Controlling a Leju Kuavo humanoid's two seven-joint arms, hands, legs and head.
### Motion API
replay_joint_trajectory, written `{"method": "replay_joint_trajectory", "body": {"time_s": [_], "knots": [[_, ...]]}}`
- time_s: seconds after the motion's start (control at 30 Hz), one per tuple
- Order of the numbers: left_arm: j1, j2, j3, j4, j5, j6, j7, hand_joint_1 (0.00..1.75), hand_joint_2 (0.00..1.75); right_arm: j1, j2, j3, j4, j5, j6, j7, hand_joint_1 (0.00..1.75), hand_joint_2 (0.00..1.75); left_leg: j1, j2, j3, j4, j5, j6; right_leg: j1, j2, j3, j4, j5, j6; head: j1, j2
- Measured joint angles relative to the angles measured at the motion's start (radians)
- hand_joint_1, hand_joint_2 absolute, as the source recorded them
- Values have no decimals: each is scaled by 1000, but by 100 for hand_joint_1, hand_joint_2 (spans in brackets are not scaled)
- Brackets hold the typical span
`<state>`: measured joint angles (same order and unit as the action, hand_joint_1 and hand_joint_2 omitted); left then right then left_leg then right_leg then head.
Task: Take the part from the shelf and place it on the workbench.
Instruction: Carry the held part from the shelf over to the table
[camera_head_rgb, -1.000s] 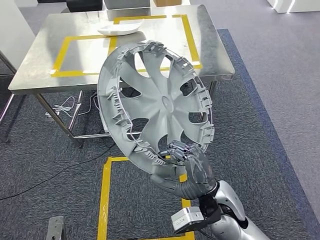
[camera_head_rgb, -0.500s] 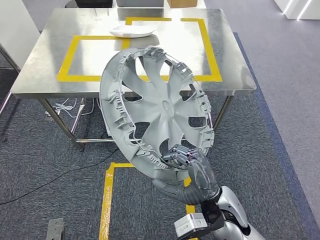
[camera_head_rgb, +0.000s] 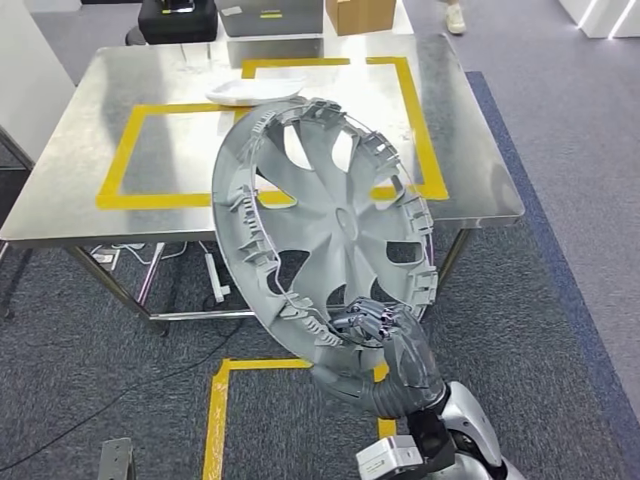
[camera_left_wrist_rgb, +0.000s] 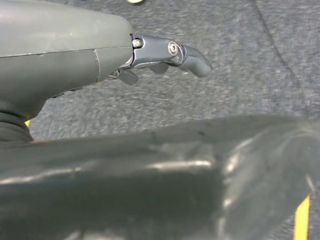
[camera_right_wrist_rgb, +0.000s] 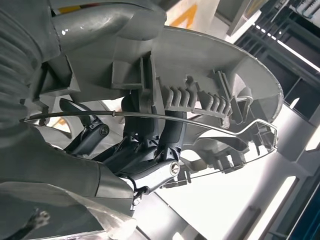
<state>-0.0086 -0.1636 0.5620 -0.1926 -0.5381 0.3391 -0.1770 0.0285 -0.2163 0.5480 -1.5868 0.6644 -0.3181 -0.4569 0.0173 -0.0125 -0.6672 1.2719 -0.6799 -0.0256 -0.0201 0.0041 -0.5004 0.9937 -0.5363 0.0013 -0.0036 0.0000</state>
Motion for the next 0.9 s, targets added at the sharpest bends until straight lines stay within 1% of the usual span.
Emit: {"method": "replay_joint_trajectory", "body": {"time_s": [0.03, 0.07, 0.1, 0.13, 0.17, 0.2, 0.27, 0.3, 0.33, 0.37, 0.4, 0.43, 0.47, 0.5, 0.53, 0.57, 0.6, 0.63, 0.67, 0.73, 0.8, 0.83, 0.87, 0.9], "knots": [[0, 0, 0, 0, 0, 0, 0, 0, 0, 0, 0, 0, -1, 4, 0, 0, 175, 175, 1, 0, -12, -29, -1, 0, -4, 2, 26, -2, -16, 5, 0, 0], [1, 1, 0, 0, 0, 0, 0, 0, 0, -2, 0, 0, -2, 9, 0, 0, 175, 175, 1, 1, -17, -74, 37, 1, -8, 3, 51, -3, -33, 10, -1, 0], [3, 1, 0, 0, -2, -1, 0, 0, 0, -4, 0, 0, -1, 15, 0, 1, 175, 175, 1, 4, -22, -127, 112, 3, -10, 5, 73, -2, -50, 16, -2, 0], [4, 1, 0, 1, -4, -3, 2, 0, 0, -7, 0, 0, -1, 21, 0, 2, 175, 175, 1, 7, -24, -165, 178, 6, -10, 7, 89, -1, -67, 22, -4, 0], [6, 2, 0, 2, -7, -5, 4, 0, 0, -11, 0, 0, 0, 26, 0, 3, 175, 175, -1, 10, -24, -188, 233, 11, -8, 9, 100, 0, -84, 29, -5, 0], [6, 1, 1, 3, -10, -7, 6, 0, 0, -17, 0, 0, -1, 30, -1, 5, 175, 175, -3, 11, -24, -193, 260, 16, -7, 10, 108, -2, -98, 38, -5, 0], [-1, 0, 1, 3, -16, -8, 9, 0, 0, -36, 0, -1, -2, 34, -2, 8, 175, 175, -3, 8, -17, -188, 253, 28, -8, 9, 122, -16, -113, 53, -2, 0], [-7, 0, 2, 3, -20, -9, 9, 0, 0, -48, 0, -2, -3, 36, -2, 9, 175, 175, -2, 6, -13, -192, 248, 34, -9, 7, 124, -14, -120, 58, -1, 0], [-11, 0, 2, 3, -25, -10, 9, 0, 0, -60, 0, -3, -3, 39, -2, 11, 175, 175, 0, 5, -8, -198, 246, 41, -9, 5, 112, 9, -131, 61, 0, 0], [-15, 0, 2, 3, -30, -11, 9, 0, 0, -72, 0, -4, -2, 42, -3, 15, 175, 175, 1, 5, -3, -202, 242, 47, -9, 3, 82, 58, -150, 62, 2, 0], [-17, 0, 2, 3, -37, -12, 11, 0, 0, -87, 0, -4, 2, 45, -3, 19, 175, 175, -1, 5, 1, -203, 238, 53, -7, 2, 34, 127, -171, 62, 3, 0], [-19, -1, 2, 3, -46, -15, 13, 0, 0, -105, 0, -3, 10, 49, -4, 24, 175, 175, -3, 5, 4, -204, 232, 57, -5, 2, -21, 199, -188, 61, 4, 0], [-20, -1, 1, 3, -56, -18, 15, 0, 0, -127, 1, -3, 22, 55, -5, 30, 175, 175, -5, 4, 9, -204, 227, 60, -4, 2, -71, 254, -191, 60, 4, 0], [-20, -1, -1, 3, -67, -23, 16, 0, 0, -155, 3, -3, 39, 63, -6, 39, 175, 175, -7, 4, 16, -204, 220, 61, -3, 2, -106, 275, -172, 58, 5, 0], [-20, -1, -3, 3, -80, -29, 17, 0, 0, -187, 6, -2, 62, 77, -9, 53, 175, 175, -8, 2, 26, -204, 214, 62, -1, 2, -122, 257, -129, 55, 6, 0], [-21, -1, -6, 3, -93, -34, 16, 0, 0, -223, 11, -2, 88, 93, -13, 68, 175, 175, -10, 1, 37, -204, 207, 61, 0, 2, -122, 207, -72, 49, 6, 0], [-23, -1, -11, 3, -105, -40, 16, 0, 0, -263, 16, 0, 118, 110, -17, 83, 175, 175, -11, -1, 46, -205, 201, 59, 3, 3, -115, 153, -23, 43, 6, 0], [-26, -1, -16, 3, -115, -44, 16, 0, 0, -304, 22, 2, 152, 125, -21, 95, 175, 175, -12, -2, 52, -204, 197, 57, 6, 4, -101, 103, 11, 38, 4, 0], [-29, -1, -21, 3, -122, -48, 16, 0, 0, -343, 28, 3, 186, 137, -23, 103, 175, 175, -12, -3, 53, -205, 195, 52, 9, 5, -92, 72, 26, 34, 2, 0], [-34, -2, -30, 3, -132, -52, 17, 0, 0, -410, 41, 7, 244, 149, -26, 109, 175, 175, -11, -4, 51, -210, 199, 40, 14, 7, -82, 51, 26, 28, 1, 0], [-35, -2, -37, 3, -139, -54, 18, 0, 0, -450, 50, 8, 280, 160, -30, 117, 175, 175, -10, -3, 48, -212, 198, 29, 10, 5, -75, 35, 32, 21, 1, 0], [-36, -1, -40, 3, -144, -56, 19, 0, 0, -467, 55, 10, 297, 170, -32, 127, 175, 175, -10, -2, 41, -196, 188, 24, 7, 3, -70, 27, 35, 17, 0, 0], [-38, 0, -44, 3, -149, -61, 19, 0, 0, -487, 61, 13, 317, 184, -34, 143, 175, 175, -10, -1, 25, -162, 171, 19, 3, 1, -64, 21, 38, 14, -1, 0], [-40, 1, -47, 3, -152, -70, 19, 0, 0, -512, 69, 17, 348, 200, -35, 161, 175, 175, -8, 0, -3, -106, 147, 14, 3, -1, -61, 19, 38, 12, -2, 0]]}}
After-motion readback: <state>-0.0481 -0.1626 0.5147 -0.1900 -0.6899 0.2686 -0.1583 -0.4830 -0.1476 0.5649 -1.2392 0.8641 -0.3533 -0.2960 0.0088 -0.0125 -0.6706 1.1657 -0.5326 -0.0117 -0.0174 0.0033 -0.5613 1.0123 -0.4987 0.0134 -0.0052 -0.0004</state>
